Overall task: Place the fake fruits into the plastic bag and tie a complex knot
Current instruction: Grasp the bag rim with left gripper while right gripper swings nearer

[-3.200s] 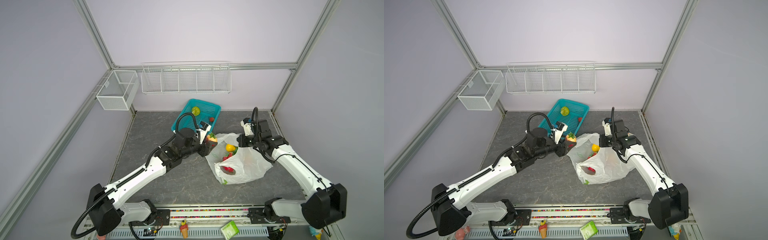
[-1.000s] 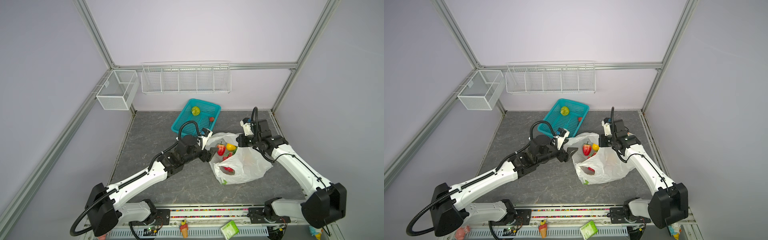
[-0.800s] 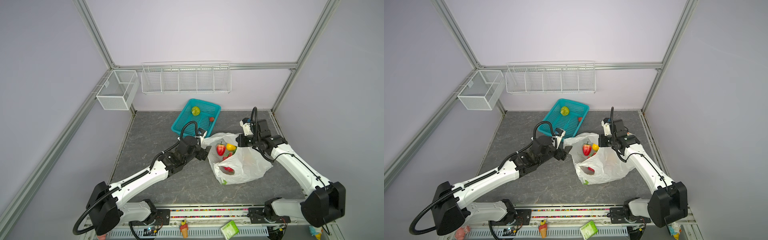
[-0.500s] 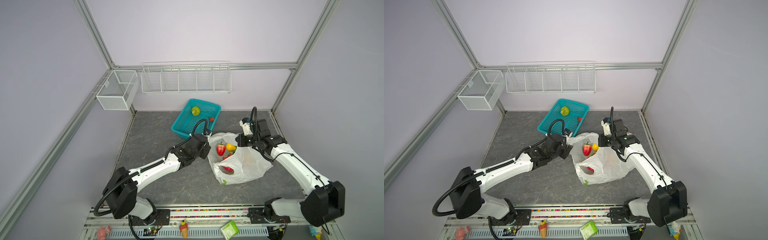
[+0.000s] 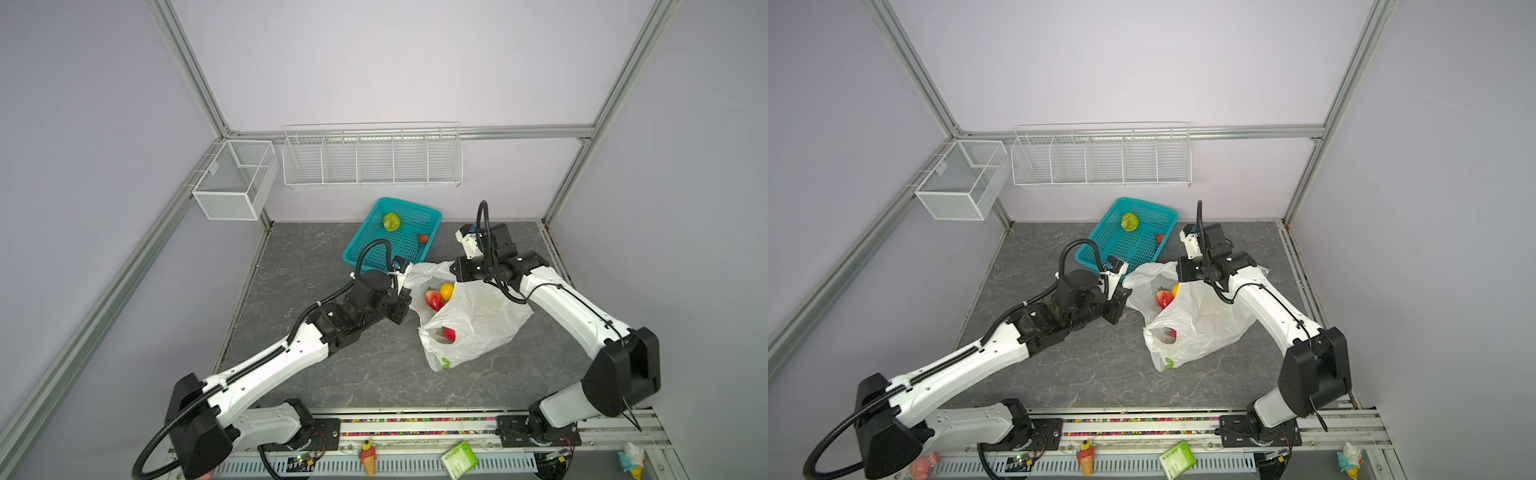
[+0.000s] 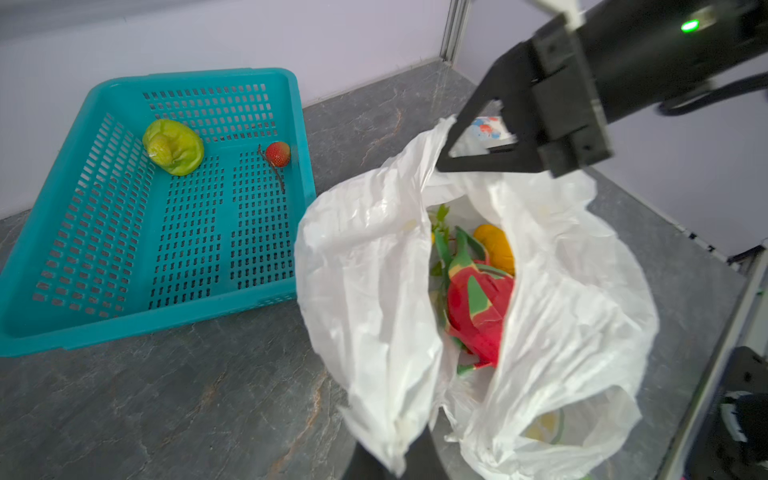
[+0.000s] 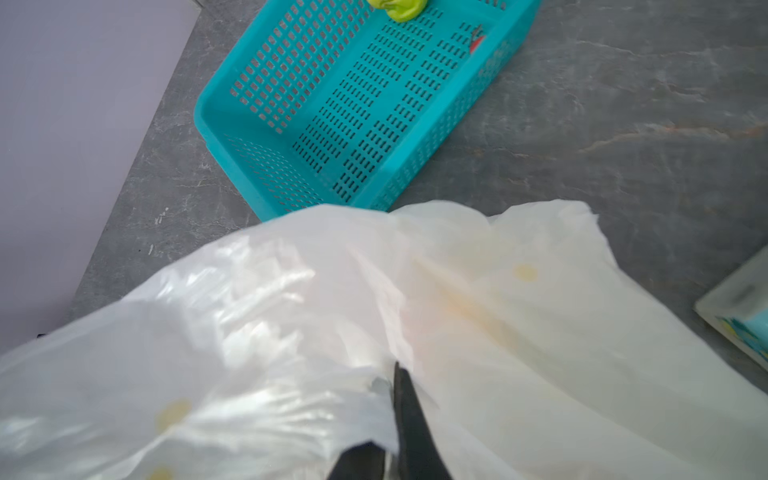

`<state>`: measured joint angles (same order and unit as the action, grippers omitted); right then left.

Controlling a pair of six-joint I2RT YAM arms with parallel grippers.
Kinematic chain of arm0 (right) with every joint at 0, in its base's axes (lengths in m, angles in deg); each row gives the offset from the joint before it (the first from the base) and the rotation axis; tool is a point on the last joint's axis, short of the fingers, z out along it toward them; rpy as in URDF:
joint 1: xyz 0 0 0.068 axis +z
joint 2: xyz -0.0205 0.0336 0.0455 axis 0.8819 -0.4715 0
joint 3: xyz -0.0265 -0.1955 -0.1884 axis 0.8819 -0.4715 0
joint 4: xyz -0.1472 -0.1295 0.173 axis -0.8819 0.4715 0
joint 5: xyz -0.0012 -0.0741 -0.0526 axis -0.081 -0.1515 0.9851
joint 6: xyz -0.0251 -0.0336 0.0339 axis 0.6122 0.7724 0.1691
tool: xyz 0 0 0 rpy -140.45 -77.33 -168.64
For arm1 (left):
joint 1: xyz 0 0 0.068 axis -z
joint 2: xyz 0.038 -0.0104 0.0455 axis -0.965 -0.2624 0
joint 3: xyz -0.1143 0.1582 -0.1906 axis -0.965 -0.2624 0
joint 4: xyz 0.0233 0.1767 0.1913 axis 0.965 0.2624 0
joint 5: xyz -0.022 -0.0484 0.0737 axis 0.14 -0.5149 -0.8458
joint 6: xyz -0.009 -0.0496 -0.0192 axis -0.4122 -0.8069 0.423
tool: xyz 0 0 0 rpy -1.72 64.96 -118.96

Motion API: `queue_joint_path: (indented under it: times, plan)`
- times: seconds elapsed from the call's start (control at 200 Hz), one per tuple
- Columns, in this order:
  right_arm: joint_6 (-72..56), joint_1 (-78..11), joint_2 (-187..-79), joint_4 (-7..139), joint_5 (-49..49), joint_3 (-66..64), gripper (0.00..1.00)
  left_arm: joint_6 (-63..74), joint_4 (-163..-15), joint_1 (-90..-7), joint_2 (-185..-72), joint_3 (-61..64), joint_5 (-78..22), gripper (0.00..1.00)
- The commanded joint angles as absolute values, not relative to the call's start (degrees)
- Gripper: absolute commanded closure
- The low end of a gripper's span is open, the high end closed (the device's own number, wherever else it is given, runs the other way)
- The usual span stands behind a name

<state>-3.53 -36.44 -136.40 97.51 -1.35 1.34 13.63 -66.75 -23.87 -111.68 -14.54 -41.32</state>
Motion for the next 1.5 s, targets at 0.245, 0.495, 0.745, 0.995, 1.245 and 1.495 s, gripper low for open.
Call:
queue_joint_path:
  times: [0.245,0.495,0.745,0.995,1.245,1.495]
  plan:
    - [2.9,-32.3,-136.6,109.2,15.2,8.5,0.44,2.9,-69.3,-24.3,-110.6,-17.3,-31.1,1.0]
    - [3.4,-23.0,-120.3,111.2,27.2,-1.7,0.16,-0.5,-68.2,-24.8,-110.7,-16.9,-33.9,1.0]
    - [6.1,-6.0,-105.8,108.0,18.6,-15.8,0.26,-5.1,-66.4,-27.8,-110.1,-16.7,-32.3,1.0]
    - [9.6,9.6,-111.3,101.5,24.7,-20.9,0.33,-6.1,-64.8,-28.1,-110.8,-14.7,-30.9,1.0]
    - [14.4,10.8,-120.1,94.5,28.0,-20.7,0.4,-6.0,-63.8,-29.0,-109.7,-13.7,-30.9,1.0]
    - [17.0,10.6,-126.7,95.3,33.1,-20.1,0.41,-5.7,-63.5,-30.1,-109.8,-13.1,-30.0,1.0]
